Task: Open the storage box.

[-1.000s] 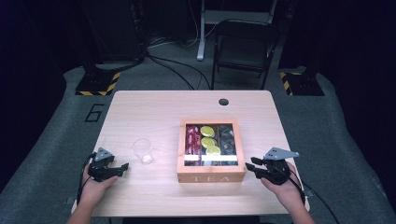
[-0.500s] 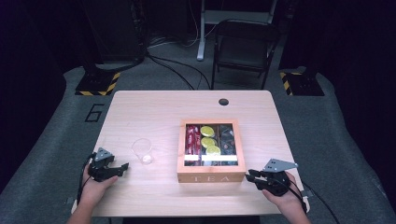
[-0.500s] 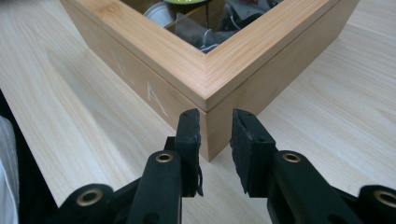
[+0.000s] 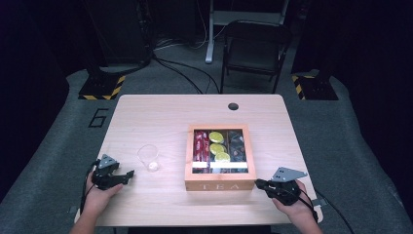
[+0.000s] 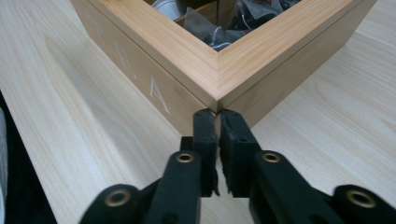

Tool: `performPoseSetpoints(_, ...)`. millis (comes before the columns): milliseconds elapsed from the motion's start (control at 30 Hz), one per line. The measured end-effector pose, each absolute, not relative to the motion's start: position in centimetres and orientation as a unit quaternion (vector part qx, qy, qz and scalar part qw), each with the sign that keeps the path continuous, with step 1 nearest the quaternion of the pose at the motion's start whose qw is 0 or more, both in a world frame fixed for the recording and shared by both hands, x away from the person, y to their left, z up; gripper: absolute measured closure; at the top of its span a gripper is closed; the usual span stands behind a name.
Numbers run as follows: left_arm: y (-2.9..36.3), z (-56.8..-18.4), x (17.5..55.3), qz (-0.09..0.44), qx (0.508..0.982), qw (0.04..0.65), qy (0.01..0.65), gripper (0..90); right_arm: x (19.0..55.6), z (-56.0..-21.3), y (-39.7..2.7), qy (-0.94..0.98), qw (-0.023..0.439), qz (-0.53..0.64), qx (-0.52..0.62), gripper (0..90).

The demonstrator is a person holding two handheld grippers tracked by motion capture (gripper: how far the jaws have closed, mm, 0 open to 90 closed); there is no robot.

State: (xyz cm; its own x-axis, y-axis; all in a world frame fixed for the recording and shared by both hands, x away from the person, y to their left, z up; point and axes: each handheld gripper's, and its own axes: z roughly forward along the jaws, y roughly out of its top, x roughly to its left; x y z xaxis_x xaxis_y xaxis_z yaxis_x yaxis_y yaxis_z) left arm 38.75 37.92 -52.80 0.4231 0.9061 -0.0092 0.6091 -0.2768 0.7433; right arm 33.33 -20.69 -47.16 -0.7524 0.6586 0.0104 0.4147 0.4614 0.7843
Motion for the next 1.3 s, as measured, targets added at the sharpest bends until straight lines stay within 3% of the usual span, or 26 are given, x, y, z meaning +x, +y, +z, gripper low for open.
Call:
performPoseSetpoints(933, 38.0, -52.8, 38.8, 0.216, 0.768, 0.347, 0.494, 26.9, 33.5, -47.2, -20.9, 0.845, 0.147, 0.413, 0.307, 86.8)
performPoseSetpoints(1300, 38.6, -51.4, 38.3, 0.208, 0.757, 0.352, 0.509, 37.9, 33.6, -46.7, -20.8, 0.833, 0.144, 0.427, 0.32, 89.0)
